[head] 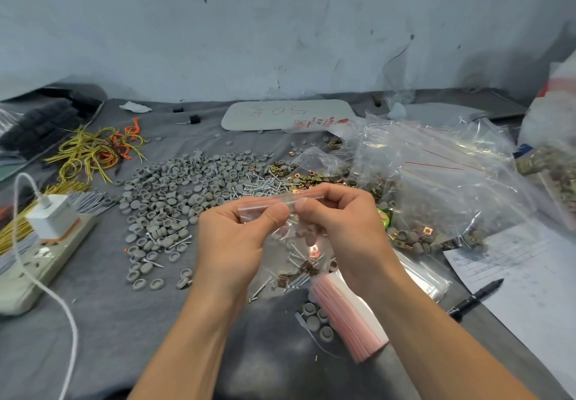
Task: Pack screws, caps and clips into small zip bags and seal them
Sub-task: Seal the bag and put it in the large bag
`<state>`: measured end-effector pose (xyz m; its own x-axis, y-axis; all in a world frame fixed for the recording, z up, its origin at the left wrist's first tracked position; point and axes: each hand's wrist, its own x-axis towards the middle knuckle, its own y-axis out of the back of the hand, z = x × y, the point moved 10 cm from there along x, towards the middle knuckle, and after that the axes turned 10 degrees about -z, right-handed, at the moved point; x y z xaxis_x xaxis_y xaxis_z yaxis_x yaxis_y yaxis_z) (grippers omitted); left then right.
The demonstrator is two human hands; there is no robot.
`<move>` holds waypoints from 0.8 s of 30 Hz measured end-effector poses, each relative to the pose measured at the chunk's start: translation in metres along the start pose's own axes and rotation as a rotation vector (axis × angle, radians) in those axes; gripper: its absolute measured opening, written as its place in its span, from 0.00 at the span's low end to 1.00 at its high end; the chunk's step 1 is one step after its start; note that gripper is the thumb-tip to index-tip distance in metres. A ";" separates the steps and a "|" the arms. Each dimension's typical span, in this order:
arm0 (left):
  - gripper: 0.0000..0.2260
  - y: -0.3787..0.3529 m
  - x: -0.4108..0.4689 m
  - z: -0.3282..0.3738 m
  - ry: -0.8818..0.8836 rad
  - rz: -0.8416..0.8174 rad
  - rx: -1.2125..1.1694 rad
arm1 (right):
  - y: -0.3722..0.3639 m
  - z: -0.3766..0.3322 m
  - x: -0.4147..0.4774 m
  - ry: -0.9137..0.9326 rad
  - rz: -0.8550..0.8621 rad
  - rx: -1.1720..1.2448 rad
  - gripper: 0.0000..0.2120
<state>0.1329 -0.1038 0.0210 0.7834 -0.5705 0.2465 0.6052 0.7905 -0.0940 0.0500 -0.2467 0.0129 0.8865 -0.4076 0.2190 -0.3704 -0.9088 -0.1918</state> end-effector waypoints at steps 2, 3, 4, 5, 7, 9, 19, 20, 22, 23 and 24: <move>0.03 -0.002 0.000 -0.002 -0.005 -0.007 -0.012 | -0.001 0.000 0.000 -0.013 -0.003 0.018 0.03; 0.03 -0.002 -0.001 -0.001 -0.019 -0.006 -0.010 | -0.002 0.001 0.000 -0.023 -0.009 0.036 0.04; 0.04 -0.003 -0.001 -0.001 -0.040 0.004 0.000 | -0.004 0.002 0.000 -0.035 -0.017 0.057 0.05; 0.04 -0.002 -0.002 0.000 -0.061 0.019 0.012 | -0.006 0.003 0.000 -0.049 -0.026 0.082 0.06; 0.02 -0.002 -0.001 0.001 -0.086 0.040 0.030 | -0.010 0.006 -0.001 -0.078 -0.033 0.127 0.08; 0.03 -0.002 0.000 -0.001 -0.085 0.036 0.039 | -0.010 0.008 -0.002 -0.086 -0.028 0.138 0.10; 0.01 -0.017 0.002 -0.009 -0.015 -0.056 0.019 | -0.007 0.011 -0.009 -0.039 -0.040 0.104 0.13; 0.01 -0.016 0.001 -0.009 -0.013 -0.040 0.037 | -0.007 0.012 -0.009 -0.039 -0.044 0.114 0.12; 0.03 -0.016 0.000 -0.007 -0.024 -0.020 0.042 | -0.009 0.012 -0.009 -0.037 -0.054 0.125 0.12; 0.03 -0.015 0.000 -0.007 -0.026 -0.020 0.029 | -0.009 0.012 -0.009 -0.038 -0.054 0.127 0.13; 0.04 -0.016 0.001 -0.008 -0.018 -0.032 0.008 | -0.007 0.012 -0.008 -0.042 -0.048 0.132 0.13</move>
<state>0.1251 -0.1184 0.0148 0.7611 -0.5913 0.2667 0.6286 0.7738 -0.0779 0.0486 -0.2354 0.0012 0.9141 -0.3574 0.1915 -0.2900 -0.9064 -0.3072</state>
